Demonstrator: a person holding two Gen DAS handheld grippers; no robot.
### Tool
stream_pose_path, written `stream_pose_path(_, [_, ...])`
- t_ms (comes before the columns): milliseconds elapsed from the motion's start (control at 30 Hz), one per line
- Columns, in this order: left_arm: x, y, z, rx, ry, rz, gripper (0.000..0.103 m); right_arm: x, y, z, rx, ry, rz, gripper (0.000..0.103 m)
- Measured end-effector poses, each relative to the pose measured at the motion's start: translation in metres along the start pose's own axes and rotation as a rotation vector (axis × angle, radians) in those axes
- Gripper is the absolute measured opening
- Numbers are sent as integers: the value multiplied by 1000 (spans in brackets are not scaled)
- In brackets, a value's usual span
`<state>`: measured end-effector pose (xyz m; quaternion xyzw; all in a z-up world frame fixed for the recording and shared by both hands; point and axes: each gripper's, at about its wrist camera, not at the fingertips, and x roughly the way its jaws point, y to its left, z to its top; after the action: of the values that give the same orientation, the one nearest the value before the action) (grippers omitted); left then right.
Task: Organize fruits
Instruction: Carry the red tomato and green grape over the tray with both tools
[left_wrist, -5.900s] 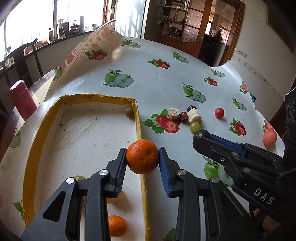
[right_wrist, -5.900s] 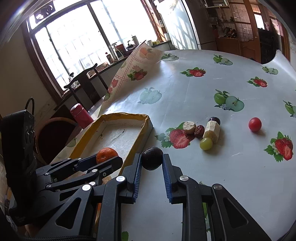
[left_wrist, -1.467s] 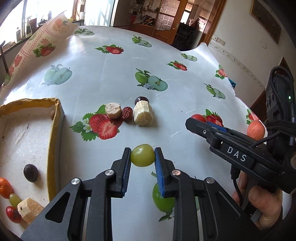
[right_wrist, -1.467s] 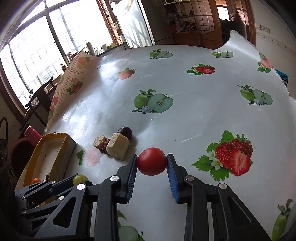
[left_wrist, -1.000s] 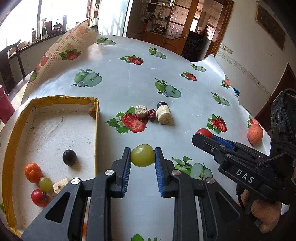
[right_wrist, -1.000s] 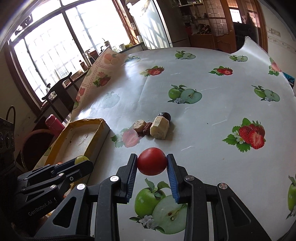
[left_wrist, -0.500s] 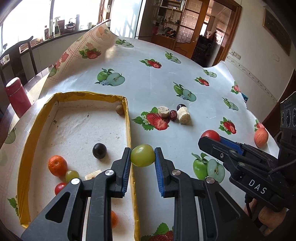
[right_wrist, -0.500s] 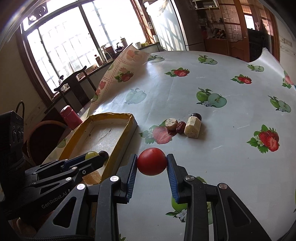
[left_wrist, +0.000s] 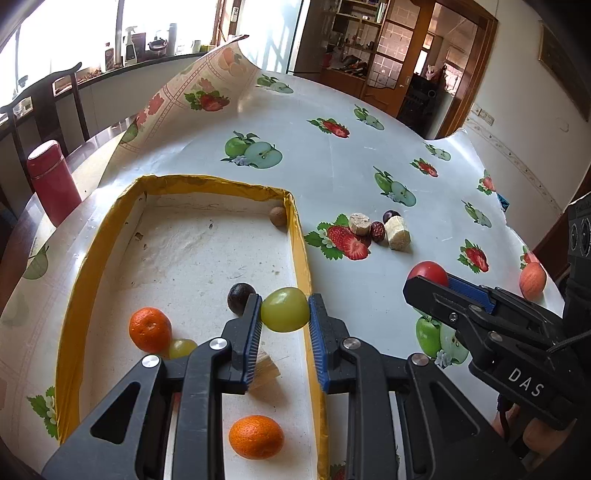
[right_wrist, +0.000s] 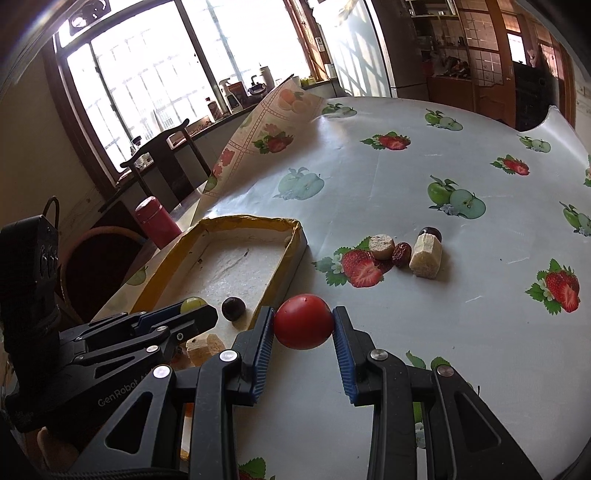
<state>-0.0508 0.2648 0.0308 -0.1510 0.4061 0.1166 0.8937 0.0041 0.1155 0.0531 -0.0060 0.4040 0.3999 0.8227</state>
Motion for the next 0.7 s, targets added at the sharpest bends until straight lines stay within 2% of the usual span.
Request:
stream_pose_path(267, [1, 20, 2, -23, 8, 3, 22, 14, 15, 5, -29, 18, 23, 32])
stream_pose_path(533, [7, 56, 15, -69, 26, 12, 22, 44, 42, 16, -80, 60, 68, 32])
stream_pose_path(700, [30, 86, 32, -125, 79, 40, 22, 75, 63, 28, -124, 101, 81, 32])
